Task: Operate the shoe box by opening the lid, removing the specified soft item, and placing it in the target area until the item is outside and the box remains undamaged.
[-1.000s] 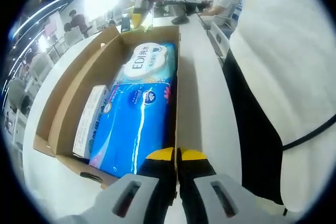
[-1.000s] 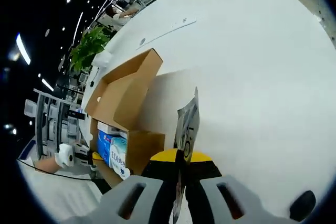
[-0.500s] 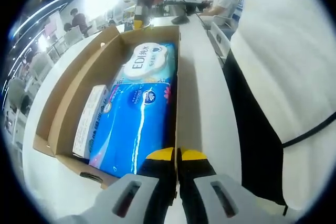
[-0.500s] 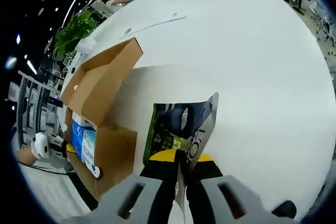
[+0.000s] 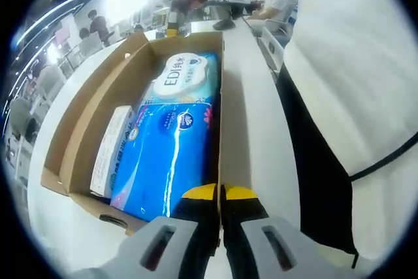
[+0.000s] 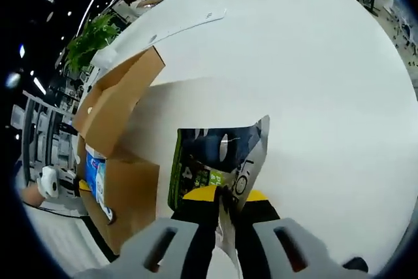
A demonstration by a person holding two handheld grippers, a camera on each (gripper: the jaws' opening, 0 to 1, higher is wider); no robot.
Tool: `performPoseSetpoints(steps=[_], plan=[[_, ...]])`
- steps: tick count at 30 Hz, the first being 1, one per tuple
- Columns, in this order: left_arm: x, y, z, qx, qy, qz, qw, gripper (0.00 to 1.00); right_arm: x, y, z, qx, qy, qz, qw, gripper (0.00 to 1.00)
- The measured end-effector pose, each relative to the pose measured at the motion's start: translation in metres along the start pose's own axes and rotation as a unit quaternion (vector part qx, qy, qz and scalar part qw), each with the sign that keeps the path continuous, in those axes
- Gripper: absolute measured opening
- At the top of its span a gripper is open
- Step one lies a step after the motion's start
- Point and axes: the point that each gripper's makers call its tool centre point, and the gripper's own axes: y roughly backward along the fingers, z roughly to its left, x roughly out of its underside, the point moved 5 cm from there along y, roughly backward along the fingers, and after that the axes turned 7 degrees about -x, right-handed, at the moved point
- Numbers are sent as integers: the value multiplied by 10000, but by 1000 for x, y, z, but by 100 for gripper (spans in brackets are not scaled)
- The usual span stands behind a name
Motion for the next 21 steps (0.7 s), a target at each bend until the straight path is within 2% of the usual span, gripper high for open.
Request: performPoseSetpoints(steps=[2,3,4,8,12,16,21], plan=[[0,0,0,5,4,4,10000,1,0,0,-1,-2,11,0,10000,9],[0,0,0,-1,2,5,10000,1,4,2,-5,79,136,193,9997,11],[0,0,0,-5,0,4,10000,1,5,6,-8,221,302,180,9991,13],[1,-1,-1,2,-2,13,10000,1,6,12,-14,304,88,35,9995,14],[1,-1,-1,5,-11,12,10000,1,11,9,-17,334,-22,37,9994,15],[0,-1,-1,17,-4,21,10000,1,14,6,-18,296,-193,-98,9993,15],[1,-1,-1,45,18,42,10000,1,14,3,-21,568,25,-139,9983,19]])
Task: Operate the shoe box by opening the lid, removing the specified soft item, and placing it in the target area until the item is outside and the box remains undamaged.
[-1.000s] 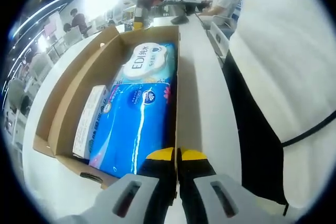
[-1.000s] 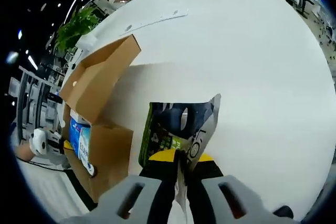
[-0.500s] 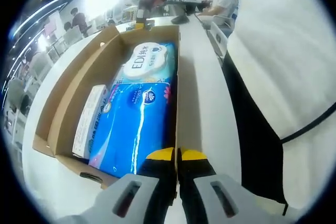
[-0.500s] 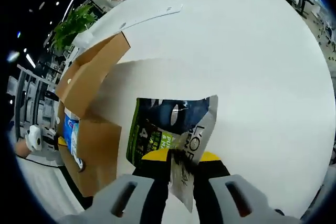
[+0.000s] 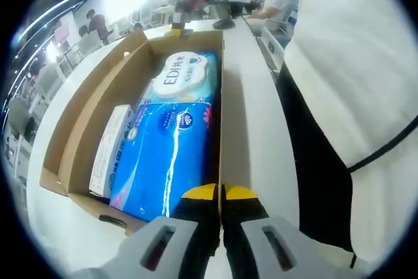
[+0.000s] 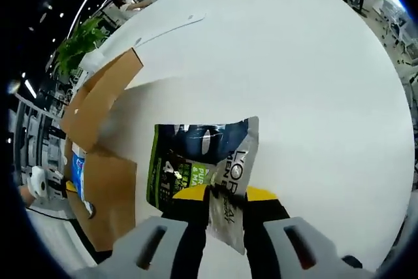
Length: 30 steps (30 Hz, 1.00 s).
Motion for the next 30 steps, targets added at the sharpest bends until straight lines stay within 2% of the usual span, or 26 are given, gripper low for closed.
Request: performPoseSetpoints(steps=[3,5,9,12,14,16,19,21,23,25,27,30], plan=[[0,0,0,2,6,7,10000,1,-4,4,1,51,87,-26,9999,21],[0,0,0,12,7,8,10000,1,-9,9,-2,135,255,-223,9993,25],[-1,1,-1,16,6,7,10000,1,-7,18,-4,176,350,-269,9989,29],[-1,1,-1,8,8,6,10000,1,-9,26,-10,579,778,-378,9946,32],[-1,1,-1,4,2,0,10000,1,-9,28,-4,641,1111,-569,9901,33],[-1,1,-1,-2,-4,-4,10000,1,-11,26,5,547,1376,-886,9850,37],[0,1,-1,-34,1,-11,10000,1,-9,20,16,579,1571,-1226,9782,49],[-1,2,-1,-47,-2,-9,10000,1,-11,20,24,594,1667,-1516,9725,49],[0,2,-1,-50,-3,-12,10000,1,-19,25,29,778,1764,-1809,9644,47],[-1,2,-1,-55,-13,-14,10000,1,-29,29,40,609,1738,-2217,9576,50],[-1,1,-1,-52,-19,-13,10000,1,-30,30,42,633,1796,-2142,9580,53],[-1,2,0,-43,-23,-13,10000,1,-30,26,38,730,2033,-2080,9540,55]])
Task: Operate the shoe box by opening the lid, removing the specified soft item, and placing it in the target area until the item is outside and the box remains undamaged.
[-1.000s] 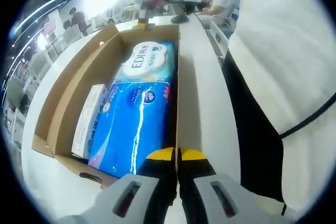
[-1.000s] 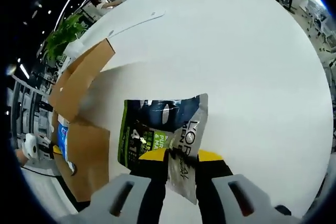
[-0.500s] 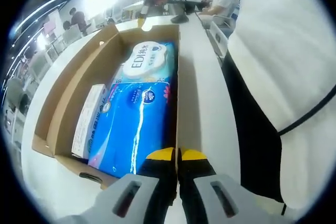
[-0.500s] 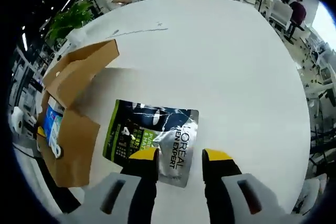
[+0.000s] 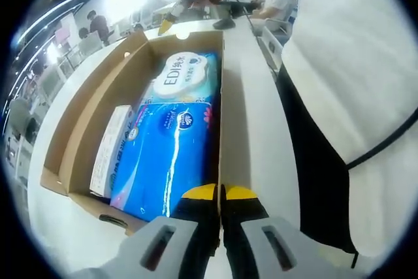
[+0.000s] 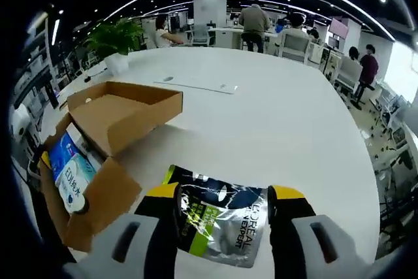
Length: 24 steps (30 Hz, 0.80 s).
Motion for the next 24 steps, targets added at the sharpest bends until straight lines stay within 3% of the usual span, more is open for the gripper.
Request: performPoseSetpoints(steps=[1,5,7,10,13,17,20,24], plan=[[0,0,0,-5,2,2,10000,1,6,-5,-3,10,-45,156,9999,55],[1,-1,1,-20,6,4,10000,1,13,-11,-1,-5,-434,80,9990,58],[1,-1,1,-26,9,6,10000,1,20,-16,3,30,-498,260,9984,58],[0,-1,2,-16,16,10,10000,1,22,-20,10,83,-388,244,9989,58],[0,-1,2,-19,13,8,10000,1,32,-25,18,98,-177,519,9984,59],[0,-1,2,-32,8,6,10000,1,43,-29,23,54,-928,556,9941,62],[0,-1,2,-29,16,10,10000,1,51,-32,29,-54,-993,734,9923,58],[0,-1,1,-36,18,12,10000,1,50,-31,30,82,-873,606,9943,58]])
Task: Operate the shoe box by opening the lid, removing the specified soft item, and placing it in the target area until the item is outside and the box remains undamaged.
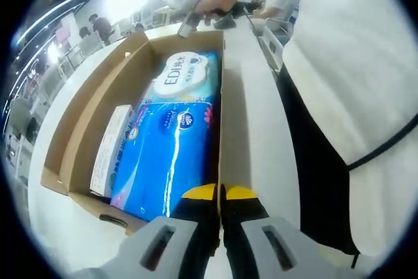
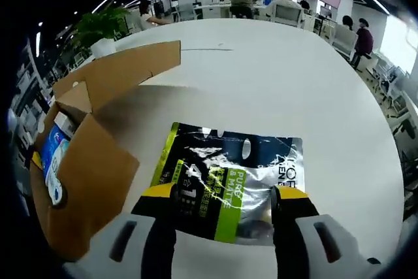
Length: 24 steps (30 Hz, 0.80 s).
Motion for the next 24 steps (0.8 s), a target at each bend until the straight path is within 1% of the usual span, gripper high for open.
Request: performPoseSetpoints(steps=[2,4,8,14,19,21,22,23,24], plan=[[0,0,0,-1,1,3,10000,1,1,1,2,51,44,-55,10000,58],[0,0,0,-4,-2,2,10000,1,1,1,3,113,-79,-74,9999,58],[0,0,0,-5,-6,4,10000,1,2,3,5,198,-174,-134,9996,57],[0,0,-1,-15,-7,1,10000,1,4,3,6,246,-247,-155,9993,56],[1,0,-2,-21,1,4,10000,1,6,3,6,225,-224,-140,9994,56],[1,0,-2,-21,6,7,10000,1,3,4,5,179,-472,-127,9986,54],[1,0,-2,-21,2,7,10000,1,1,6,5,136,-808,-156,9965,53],[1,0,-2,-20,3,7,10000,1,-7,8,9,-124,-1239,-343,9916,55],[1,0,-2,-16,3,10,10000,1,-15,12,11,-165,-1340,-532,9894,59]])
